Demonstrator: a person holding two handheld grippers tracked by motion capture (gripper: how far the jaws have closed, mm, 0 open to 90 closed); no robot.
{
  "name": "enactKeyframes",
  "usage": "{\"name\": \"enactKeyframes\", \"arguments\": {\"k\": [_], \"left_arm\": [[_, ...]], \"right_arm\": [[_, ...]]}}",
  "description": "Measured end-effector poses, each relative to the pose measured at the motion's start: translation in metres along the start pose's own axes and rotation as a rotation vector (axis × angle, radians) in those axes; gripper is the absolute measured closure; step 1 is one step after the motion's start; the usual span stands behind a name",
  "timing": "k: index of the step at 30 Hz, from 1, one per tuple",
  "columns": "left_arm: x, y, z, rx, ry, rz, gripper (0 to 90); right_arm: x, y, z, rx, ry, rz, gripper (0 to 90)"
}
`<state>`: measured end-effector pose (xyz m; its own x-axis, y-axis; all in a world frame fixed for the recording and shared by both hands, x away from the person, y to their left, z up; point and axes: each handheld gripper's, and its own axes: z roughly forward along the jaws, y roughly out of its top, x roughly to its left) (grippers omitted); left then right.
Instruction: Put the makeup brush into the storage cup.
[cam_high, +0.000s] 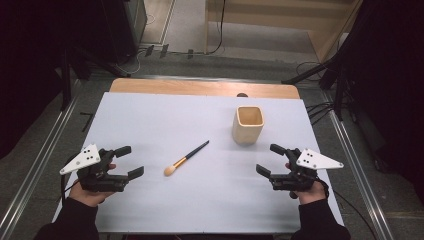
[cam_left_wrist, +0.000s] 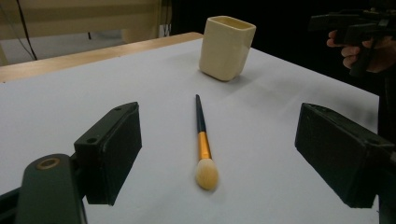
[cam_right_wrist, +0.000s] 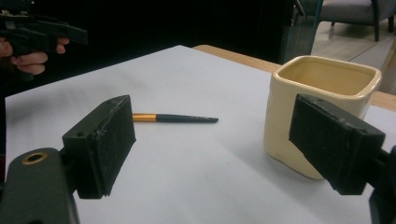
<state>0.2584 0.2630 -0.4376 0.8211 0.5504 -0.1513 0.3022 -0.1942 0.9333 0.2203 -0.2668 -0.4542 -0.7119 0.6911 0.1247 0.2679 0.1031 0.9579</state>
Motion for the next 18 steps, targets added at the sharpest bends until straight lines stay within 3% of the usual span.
{"name": "enactKeyframes", "arguments": {"k": [18], "left_arm": [[-0.0017,0.0007,-0.0008,0.007,-0.005,0.004,15.6]], "right_arm": [[-0.0001,-0.0005,0.0003,0.011,-0.003,0.005,15.3]]}}
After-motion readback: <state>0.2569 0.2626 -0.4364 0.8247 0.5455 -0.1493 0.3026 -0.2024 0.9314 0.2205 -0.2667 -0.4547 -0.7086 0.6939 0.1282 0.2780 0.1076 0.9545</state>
